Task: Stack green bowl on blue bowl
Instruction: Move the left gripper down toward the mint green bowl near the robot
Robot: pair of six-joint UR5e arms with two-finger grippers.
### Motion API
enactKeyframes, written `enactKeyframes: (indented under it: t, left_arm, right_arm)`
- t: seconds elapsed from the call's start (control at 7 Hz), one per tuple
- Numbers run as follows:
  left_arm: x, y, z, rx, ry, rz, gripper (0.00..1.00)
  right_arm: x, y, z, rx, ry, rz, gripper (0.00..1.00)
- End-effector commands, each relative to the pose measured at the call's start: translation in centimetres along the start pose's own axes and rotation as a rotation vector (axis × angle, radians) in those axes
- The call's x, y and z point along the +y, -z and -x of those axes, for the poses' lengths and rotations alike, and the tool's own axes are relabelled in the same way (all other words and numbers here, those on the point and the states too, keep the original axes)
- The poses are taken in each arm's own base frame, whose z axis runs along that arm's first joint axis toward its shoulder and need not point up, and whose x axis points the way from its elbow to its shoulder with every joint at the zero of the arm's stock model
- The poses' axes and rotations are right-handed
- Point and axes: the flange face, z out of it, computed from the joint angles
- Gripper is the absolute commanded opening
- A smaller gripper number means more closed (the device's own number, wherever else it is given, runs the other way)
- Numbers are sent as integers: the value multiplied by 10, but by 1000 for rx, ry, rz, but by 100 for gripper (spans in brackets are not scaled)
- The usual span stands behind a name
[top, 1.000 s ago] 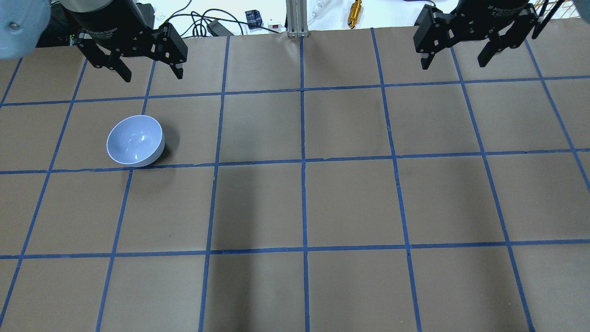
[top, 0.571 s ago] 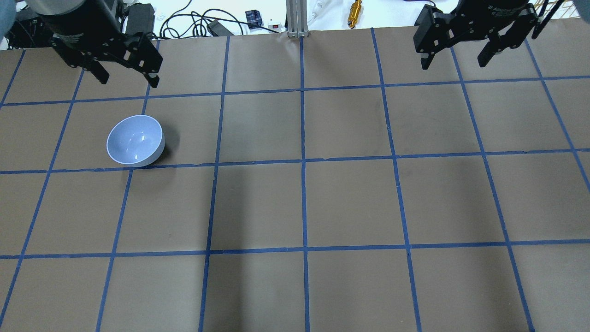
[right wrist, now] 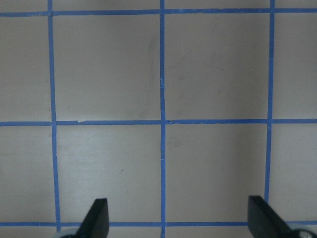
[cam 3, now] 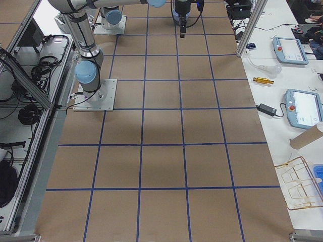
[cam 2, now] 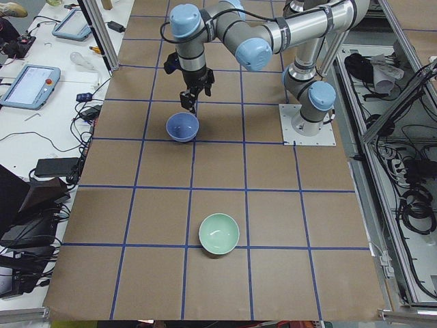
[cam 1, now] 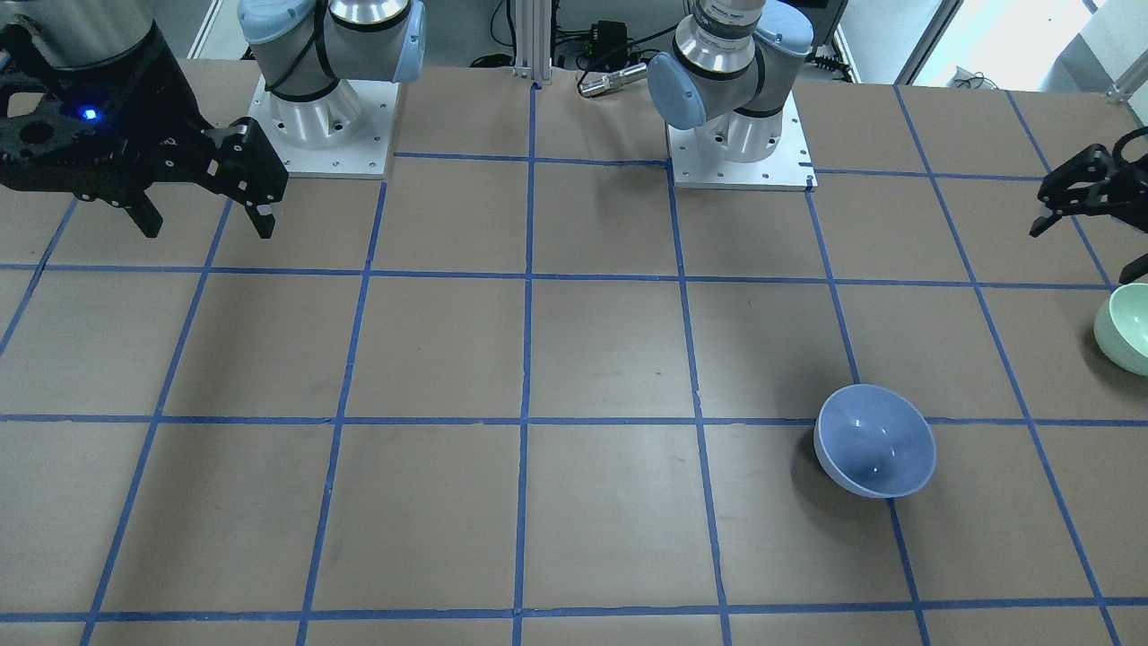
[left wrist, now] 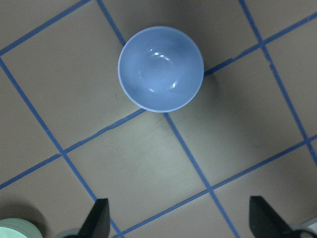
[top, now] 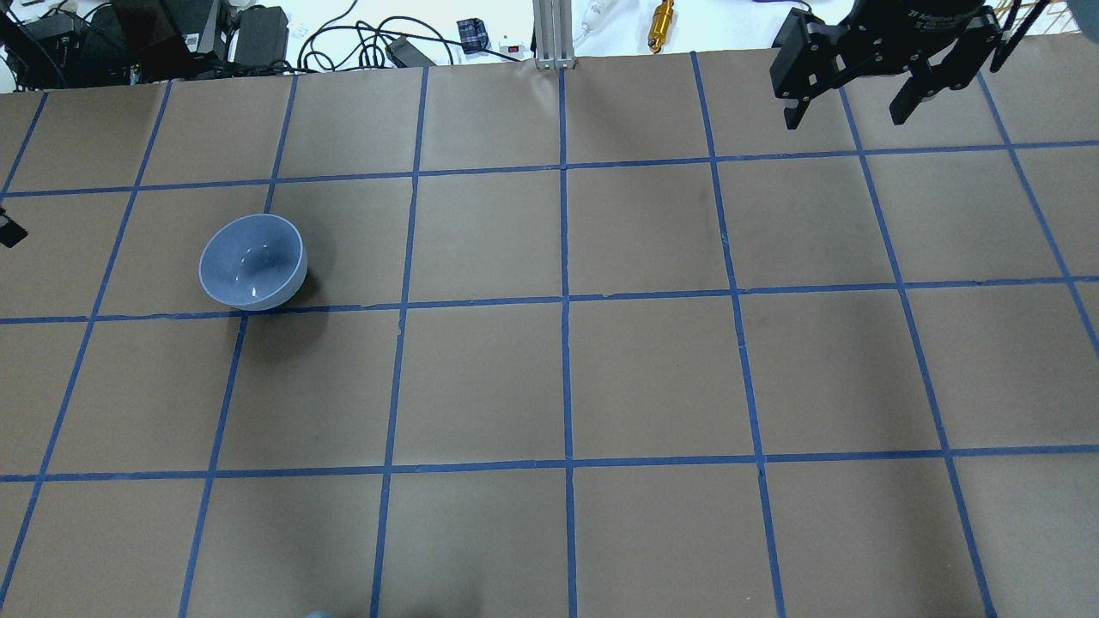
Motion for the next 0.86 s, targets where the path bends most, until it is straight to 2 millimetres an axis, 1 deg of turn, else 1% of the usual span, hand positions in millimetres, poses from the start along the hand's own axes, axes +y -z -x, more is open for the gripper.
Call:
enactKeyframes:
  t: [0.0,0.14,0.29,0.43,0.57,0.71]
  left_arm:
    - [92,-55,72,-19,-283,-8,100]
    - [130,-83,103,-48,-374,-5,100]
    - [158,-114,130,-56,-506,-2,100]
    - [175,-141,156,-92,-618,16,100]
    - [192,-164,178,-138,-721,47,100]
    - [231,-189,190,-127,-748,39,100]
  right_arm:
    - [0,0,0,1,0,0,100]
    - [0,0,0,1,0,0,100]
    - [1,1,0,1,0,-2,100]
    - [1,1,0,0,0,-2,100]
    - [0,0,0,0,0,0,100]
    - [1,1,0,0,0,-2,100]
